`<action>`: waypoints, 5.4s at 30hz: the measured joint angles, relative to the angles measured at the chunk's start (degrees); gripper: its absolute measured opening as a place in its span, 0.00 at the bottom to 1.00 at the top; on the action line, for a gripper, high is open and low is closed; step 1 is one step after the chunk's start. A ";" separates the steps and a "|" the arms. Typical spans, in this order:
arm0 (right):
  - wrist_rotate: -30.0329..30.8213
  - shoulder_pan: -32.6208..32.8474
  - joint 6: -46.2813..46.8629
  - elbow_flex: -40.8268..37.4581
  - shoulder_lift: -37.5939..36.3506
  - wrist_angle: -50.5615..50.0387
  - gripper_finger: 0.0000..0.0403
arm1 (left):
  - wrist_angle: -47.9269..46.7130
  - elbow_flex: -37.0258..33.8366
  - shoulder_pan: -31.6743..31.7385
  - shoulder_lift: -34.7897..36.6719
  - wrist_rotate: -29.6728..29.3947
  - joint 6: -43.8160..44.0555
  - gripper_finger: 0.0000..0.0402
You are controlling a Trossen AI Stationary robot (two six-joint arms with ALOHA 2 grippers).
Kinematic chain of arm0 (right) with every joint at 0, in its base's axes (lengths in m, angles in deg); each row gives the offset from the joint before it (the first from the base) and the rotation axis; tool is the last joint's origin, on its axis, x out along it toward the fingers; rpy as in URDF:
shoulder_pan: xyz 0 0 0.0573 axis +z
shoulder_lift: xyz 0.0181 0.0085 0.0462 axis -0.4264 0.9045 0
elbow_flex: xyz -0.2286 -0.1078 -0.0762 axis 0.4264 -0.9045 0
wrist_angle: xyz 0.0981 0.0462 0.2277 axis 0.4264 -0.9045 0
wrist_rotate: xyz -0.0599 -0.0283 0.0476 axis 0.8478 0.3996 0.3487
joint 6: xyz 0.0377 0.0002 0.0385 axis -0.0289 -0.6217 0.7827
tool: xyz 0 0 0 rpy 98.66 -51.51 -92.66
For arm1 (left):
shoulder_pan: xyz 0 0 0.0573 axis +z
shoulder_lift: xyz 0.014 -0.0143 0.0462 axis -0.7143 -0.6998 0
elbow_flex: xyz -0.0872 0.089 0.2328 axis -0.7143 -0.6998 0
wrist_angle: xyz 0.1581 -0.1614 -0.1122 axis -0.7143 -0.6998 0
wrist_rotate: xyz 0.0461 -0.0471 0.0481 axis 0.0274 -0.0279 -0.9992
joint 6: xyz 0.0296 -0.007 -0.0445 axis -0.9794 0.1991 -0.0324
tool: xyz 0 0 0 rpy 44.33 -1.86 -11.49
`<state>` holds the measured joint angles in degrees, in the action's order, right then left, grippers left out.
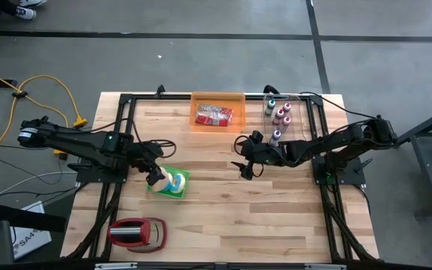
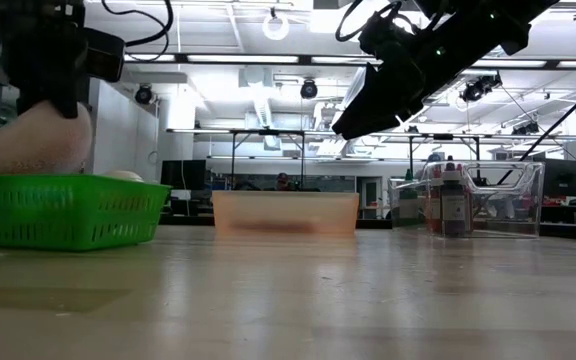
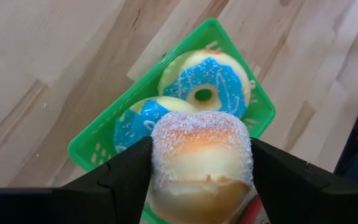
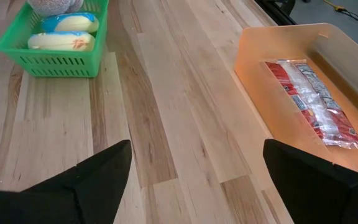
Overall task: Pick & Place Food Item
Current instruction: Put the brown donut into the green bin, then return to Home Position
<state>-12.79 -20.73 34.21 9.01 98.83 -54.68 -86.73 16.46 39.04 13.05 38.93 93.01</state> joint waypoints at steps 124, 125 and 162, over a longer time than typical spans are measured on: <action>0.02 -0.02 0.00 0.00 0.00 0.00 0.88 | 19.22 0.00 16.50 -5.18 2.21 -37.60 0.76; 0.00 -0.02 0.00 0.00 0.00 0.00 0.88 | 19.52 0.00 16.50 -5.18 1.87 -37.64 0.76; 0.00 0.00 0.00 0.00 0.02 0.00 0.88 | 18.96 0.00 20.85 -0.27 1.81 -36.10 0.76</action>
<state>-12.79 -20.73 34.21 9.01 98.85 -54.68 -67.78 16.46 59.89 12.78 40.74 56.91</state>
